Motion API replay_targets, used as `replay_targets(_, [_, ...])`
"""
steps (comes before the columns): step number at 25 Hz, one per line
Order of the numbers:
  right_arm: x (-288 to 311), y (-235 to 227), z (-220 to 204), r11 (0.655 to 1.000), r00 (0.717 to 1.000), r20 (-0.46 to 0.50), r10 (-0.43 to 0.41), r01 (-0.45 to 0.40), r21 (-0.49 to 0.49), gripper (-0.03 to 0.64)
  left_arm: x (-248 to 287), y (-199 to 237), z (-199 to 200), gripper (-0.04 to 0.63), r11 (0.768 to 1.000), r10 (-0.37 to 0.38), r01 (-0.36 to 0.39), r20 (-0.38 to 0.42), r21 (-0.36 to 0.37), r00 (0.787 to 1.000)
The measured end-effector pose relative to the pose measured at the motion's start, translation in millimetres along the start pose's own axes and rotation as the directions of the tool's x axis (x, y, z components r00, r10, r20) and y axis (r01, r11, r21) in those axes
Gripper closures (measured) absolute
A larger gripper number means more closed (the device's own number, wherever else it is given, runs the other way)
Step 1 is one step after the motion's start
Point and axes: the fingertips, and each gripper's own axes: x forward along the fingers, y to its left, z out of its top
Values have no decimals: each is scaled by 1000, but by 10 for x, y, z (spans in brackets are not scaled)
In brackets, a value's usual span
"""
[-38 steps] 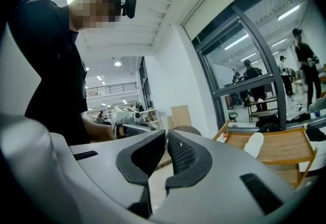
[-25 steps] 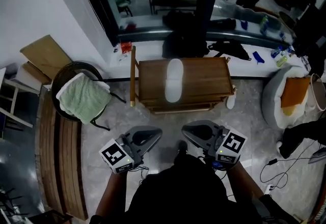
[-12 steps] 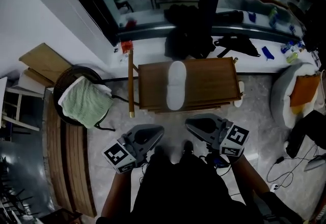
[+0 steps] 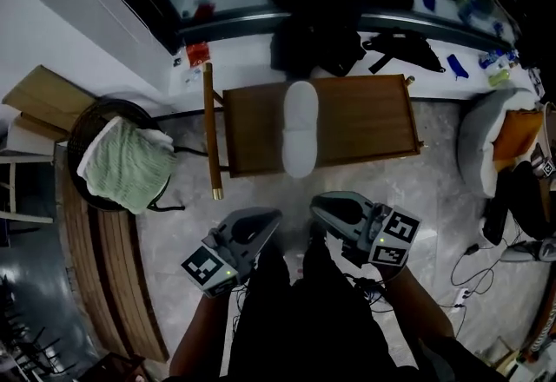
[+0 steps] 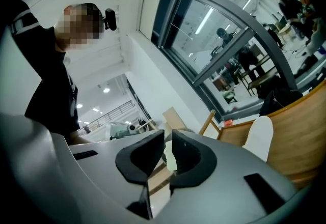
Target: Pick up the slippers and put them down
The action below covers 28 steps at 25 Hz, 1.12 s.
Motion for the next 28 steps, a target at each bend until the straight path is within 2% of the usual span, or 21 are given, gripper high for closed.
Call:
replay_targets(13, [11, -829, -614, 992, 996, -6, -85, 86, 97, 584, 331, 500, -709, 592, 999, 33, -32, -36, 13, 999])
replay_targets(21, [-52, -1193, -1111, 962, 989, -17, -146, 146, 232, 584, 418, 667, -1119, 592, 999, 34, -34, -62, -3, 998])
replay_targets(28, [43, -1499, -1433, 939, 983, -56, -174, 182, 293, 583, 553, 901, -1448, 592, 999, 29, -31, -62, -29, 998])
